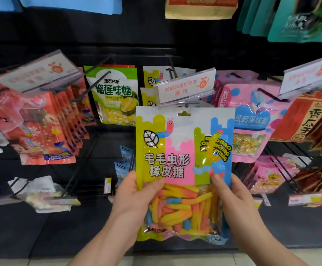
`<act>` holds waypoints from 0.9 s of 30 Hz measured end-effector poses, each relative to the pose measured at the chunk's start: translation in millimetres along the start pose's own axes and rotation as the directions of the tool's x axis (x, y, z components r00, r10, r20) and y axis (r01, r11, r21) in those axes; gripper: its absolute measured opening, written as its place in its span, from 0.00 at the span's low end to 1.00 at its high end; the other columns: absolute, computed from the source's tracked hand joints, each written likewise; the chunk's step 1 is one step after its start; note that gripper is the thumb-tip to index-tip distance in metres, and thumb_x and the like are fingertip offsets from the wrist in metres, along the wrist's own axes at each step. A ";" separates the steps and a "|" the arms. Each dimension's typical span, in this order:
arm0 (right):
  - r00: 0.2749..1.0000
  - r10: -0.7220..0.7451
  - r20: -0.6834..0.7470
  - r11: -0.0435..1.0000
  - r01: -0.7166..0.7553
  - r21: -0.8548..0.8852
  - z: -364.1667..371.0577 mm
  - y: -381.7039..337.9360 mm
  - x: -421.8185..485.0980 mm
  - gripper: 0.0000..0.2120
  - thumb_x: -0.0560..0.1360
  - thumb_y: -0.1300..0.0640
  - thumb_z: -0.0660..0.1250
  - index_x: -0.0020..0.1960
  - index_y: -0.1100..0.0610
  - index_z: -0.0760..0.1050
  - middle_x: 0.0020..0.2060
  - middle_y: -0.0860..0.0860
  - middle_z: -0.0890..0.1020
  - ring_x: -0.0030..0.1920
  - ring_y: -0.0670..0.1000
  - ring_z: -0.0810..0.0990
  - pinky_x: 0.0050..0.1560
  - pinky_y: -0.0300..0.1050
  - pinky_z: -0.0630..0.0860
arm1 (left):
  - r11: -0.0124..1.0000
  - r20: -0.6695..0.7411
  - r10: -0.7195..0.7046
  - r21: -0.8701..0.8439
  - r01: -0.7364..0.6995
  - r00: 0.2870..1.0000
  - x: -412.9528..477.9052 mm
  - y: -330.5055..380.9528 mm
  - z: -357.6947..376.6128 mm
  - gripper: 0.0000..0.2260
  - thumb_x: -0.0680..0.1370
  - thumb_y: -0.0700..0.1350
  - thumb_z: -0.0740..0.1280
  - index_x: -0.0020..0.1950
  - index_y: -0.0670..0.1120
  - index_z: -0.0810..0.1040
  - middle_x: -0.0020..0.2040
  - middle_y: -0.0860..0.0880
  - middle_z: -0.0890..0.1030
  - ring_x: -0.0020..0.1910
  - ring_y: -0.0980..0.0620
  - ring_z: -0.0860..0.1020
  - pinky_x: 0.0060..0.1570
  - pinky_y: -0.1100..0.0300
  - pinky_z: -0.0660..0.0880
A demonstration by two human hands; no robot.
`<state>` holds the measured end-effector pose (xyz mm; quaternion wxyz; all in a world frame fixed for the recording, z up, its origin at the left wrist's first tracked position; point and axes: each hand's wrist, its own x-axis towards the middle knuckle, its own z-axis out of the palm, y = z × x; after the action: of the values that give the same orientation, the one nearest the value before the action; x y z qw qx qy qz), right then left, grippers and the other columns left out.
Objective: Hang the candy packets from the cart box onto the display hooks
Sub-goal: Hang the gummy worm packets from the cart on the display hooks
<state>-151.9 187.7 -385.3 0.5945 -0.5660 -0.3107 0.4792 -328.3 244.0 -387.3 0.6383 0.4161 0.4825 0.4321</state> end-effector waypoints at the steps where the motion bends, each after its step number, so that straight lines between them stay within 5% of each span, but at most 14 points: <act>1: 1.000 0.000 -0.014 1.000 0.000 -0.009 1.2 -1.4 1.1 0.17 0.70 0.47 0.64 0.55 0.52 0.78 0.47 0.51 0.87 0.47 0.52 0.86 0.50 0.54 0.81 | 1.000 -0.013 0.003 0.011 -0.003 1.000 1.7 0.8 1.2 0.10 0.73 0.39 0.71 0.54 0.44 0.79 0.47 0.45 0.87 0.45 0.45 0.85 0.47 0.49 0.81; 4: 0.999 -0.022 -0.029 0.999 0.021 -0.037 2.0 -1.8 7.2 0.14 0.73 0.48 0.64 0.55 0.52 0.79 0.47 0.51 0.87 0.48 0.53 0.85 0.50 0.54 0.81 | 0.999 -0.051 0.017 0.043 -0.015 0.999 6.9 3.8 2.6 0.10 0.72 0.40 0.72 0.52 0.46 0.80 0.45 0.47 0.87 0.47 0.44 0.85 0.52 0.45 0.80; 7: 0.999 -0.016 -0.041 0.999 0.014 -0.042 4.8 -3.9 11.3 0.12 0.75 0.50 0.63 0.55 0.53 0.79 0.45 0.50 0.87 0.46 0.52 0.86 0.45 0.50 0.83 | 0.999 -0.055 0.008 0.036 -0.006 0.998 10.2 6.6 3.0 0.08 0.74 0.40 0.71 0.52 0.46 0.79 0.45 0.48 0.87 0.44 0.47 0.85 0.47 0.49 0.81; 18: 0.995 -0.018 -0.098 0.987 0.002 -0.159 6.2 -6.1 41.6 0.12 0.76 0.48 0.65 0.55 0.52 0.79 0.48 0.51 0.86 0.49 0.52 0.85 0.53 0.56 0.81 | 0.993 -0.067 0.015 0.115 -0.007 0.998 35.1 8.0 10.1 0.07 0.75 0.41 0.71 0.53 0.47 0.79 0.47 0.49 0.86 0.43 0.52 0.85 0.40 0.58 0.82; 23: 0.988 -0.040 -0.151 0.973 0.004 -0.231 11.2 -8.1 73.6 0.06 0.76 0.50 0.67 0.49 0.52 0.79 0.46 0.52 0.85 0.48 0.53 0.83 0.54 0.54 0.79 | 0.970 -0.093 0.047 0.240 -0.023 0.995 62.7 9.9 15.9 0.06 0.76 0.45 0.71 0.51 0.50 0.78 0.50 0.50 0.85 0.49 0.49 0.83 0.53 0.47 0.80; 27: 0.982 -0.075 -0.174 0.945 0.014 -0.327 15.2 -7.5 98.2 0.10 0.77 0.51 0.66 0.49 0.58 0.78 0.39 0.54 0.80 0.41 0.51 0.75 0.41 0.46 0.71 | 0.925 -0.128 0.103 0.376 -0.048 0.986 91.8 11.1 18.3 0.07 0.76 0.45 0.71 0.52 0.49 0.77 0.51 0.50 0.83 0.51 0.50 0.80 0.54 0.54 0.76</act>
<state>-130.0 284.6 -392.5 0.5300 -0.6910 -0.3416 0.3535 -297.4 332.5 -396.8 0.4940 0.5150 0.5844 0.3862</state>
